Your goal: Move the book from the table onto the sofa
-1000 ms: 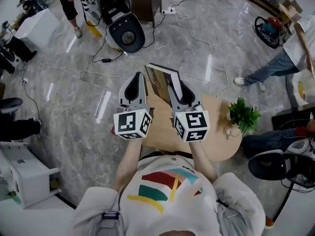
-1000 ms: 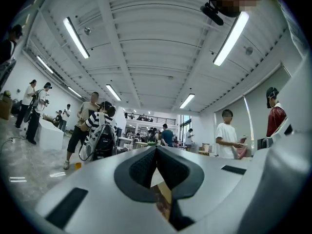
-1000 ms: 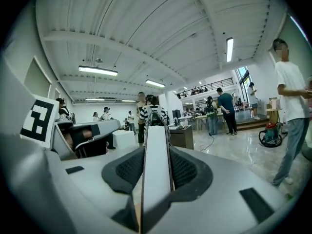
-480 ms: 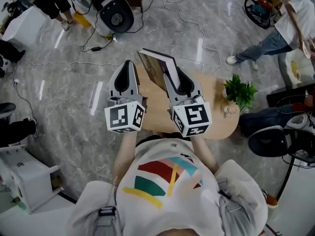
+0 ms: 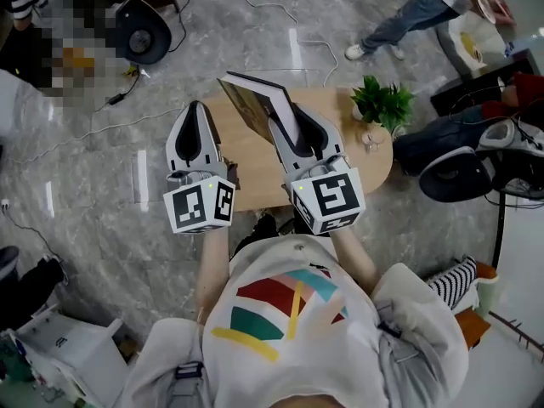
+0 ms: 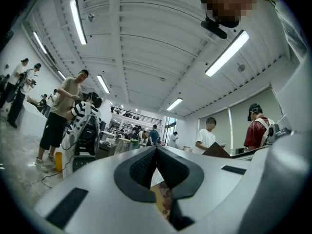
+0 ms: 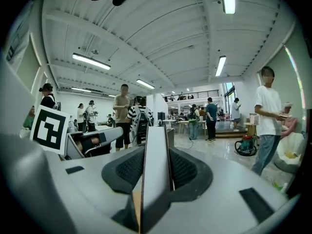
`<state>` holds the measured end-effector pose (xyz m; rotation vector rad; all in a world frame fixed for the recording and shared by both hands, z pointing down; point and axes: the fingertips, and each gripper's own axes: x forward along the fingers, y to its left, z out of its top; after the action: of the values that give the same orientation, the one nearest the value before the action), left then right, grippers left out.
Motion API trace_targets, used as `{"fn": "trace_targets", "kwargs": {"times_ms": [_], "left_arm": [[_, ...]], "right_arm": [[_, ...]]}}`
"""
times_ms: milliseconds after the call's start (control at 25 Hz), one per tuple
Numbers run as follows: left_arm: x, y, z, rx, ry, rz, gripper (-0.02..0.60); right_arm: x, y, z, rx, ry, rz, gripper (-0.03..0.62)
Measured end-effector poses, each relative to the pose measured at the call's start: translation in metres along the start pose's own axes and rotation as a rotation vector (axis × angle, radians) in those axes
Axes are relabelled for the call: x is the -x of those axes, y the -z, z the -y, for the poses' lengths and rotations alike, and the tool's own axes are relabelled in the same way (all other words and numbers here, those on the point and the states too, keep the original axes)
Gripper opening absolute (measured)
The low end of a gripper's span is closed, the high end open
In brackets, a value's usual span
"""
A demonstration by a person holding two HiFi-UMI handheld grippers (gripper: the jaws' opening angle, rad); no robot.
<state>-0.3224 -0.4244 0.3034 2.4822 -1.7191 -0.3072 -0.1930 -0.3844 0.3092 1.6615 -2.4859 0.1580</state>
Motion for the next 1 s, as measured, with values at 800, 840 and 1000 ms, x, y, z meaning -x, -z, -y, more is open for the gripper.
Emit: {"fn": "trace_targets", "kwargs": {"times_ms": [800,840,1000], "left_arm": [[-0.045,0.059,0.334,0.021,0.599,-0.061,0.006],[-0.040,0.064,0.363,0.023,0.650,-0.067,0.006],[0.003,0.083,0.498,0.022,0.844,-0.067,0.006]], "right_arm": [[0.222,0.028,0.203,-0.087,0.518,0.111,0.158],[0.247,0.031,0.216,-0.098,0.567,0.114,0.158],[0.365,0.059,0.266,-0.119,0.748,0.132,0.158]]}}
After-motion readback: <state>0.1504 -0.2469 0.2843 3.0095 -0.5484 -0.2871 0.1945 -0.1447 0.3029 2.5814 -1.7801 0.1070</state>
